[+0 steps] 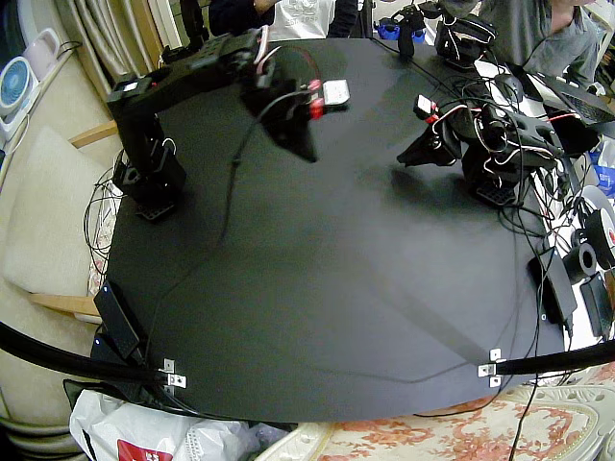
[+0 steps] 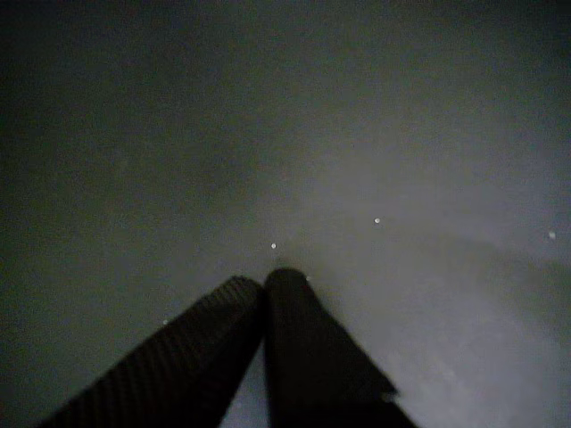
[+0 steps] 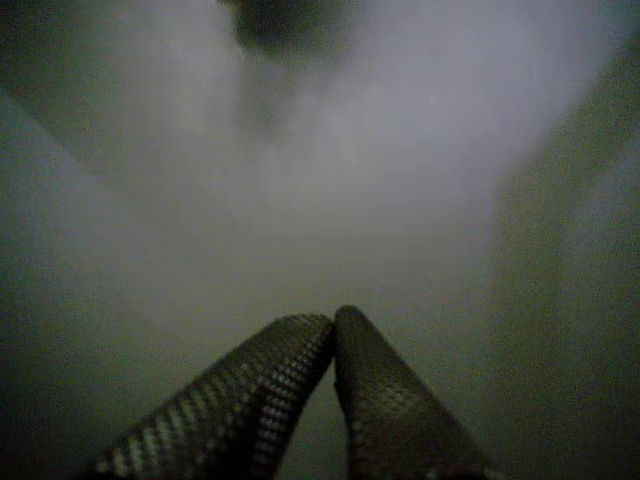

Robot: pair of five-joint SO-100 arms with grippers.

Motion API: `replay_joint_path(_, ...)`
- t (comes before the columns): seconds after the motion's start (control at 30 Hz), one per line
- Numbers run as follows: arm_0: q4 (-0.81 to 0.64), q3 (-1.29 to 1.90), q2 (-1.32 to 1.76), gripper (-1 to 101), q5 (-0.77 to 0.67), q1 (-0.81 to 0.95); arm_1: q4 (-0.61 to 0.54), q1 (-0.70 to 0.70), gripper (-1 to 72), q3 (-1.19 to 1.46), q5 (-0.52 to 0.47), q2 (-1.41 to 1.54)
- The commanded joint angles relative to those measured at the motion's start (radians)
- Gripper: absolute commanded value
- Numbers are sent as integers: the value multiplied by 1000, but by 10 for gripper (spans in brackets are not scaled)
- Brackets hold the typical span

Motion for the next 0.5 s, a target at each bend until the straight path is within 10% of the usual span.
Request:
replay_joint_path(0.0,-12,14,18,0,12,21,-2,-14,-5,-195,-58,18)
replay_joint_path(0.17,-12,14,18,0,12,21,141,-31,-5,-581,-133,-141)
replay_joint_path(0.27,-12,14,18,0,12,21,288,-64,-5,-1243,-202,-480)
replay_joint_path(0.47,-12,14,18,0,12,21,170,-75,-5,-1325,-276,-457)
